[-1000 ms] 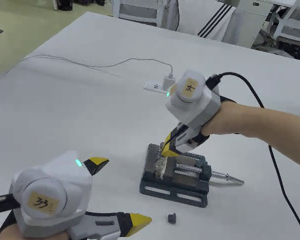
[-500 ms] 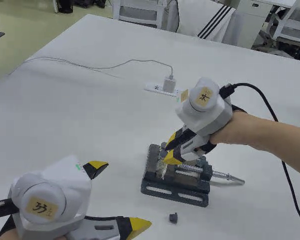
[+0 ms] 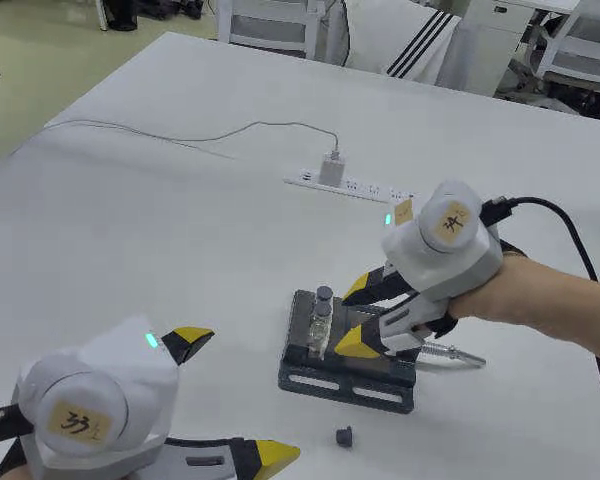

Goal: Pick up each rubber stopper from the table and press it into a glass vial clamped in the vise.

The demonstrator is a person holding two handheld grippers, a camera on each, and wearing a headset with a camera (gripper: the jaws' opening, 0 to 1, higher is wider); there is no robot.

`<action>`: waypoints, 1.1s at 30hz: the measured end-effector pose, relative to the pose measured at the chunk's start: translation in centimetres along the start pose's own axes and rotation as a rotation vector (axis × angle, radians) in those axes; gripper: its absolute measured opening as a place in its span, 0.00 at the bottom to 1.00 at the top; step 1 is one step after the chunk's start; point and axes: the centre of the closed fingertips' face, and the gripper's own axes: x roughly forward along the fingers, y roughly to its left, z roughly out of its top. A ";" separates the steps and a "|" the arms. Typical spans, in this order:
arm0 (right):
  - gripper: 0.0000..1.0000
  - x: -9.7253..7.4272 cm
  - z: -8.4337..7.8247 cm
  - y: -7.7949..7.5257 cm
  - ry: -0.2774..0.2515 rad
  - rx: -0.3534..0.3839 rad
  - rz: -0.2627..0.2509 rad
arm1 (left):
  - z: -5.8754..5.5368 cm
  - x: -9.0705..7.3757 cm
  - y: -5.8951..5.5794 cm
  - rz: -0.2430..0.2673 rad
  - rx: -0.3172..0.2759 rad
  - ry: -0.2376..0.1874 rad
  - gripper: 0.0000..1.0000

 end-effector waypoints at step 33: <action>0.25 0.3 -3.7 7.6 -0.152 0.113 0.015 | -0.5 -0.7 -0.4 -0.001 0.025 0.013 0.81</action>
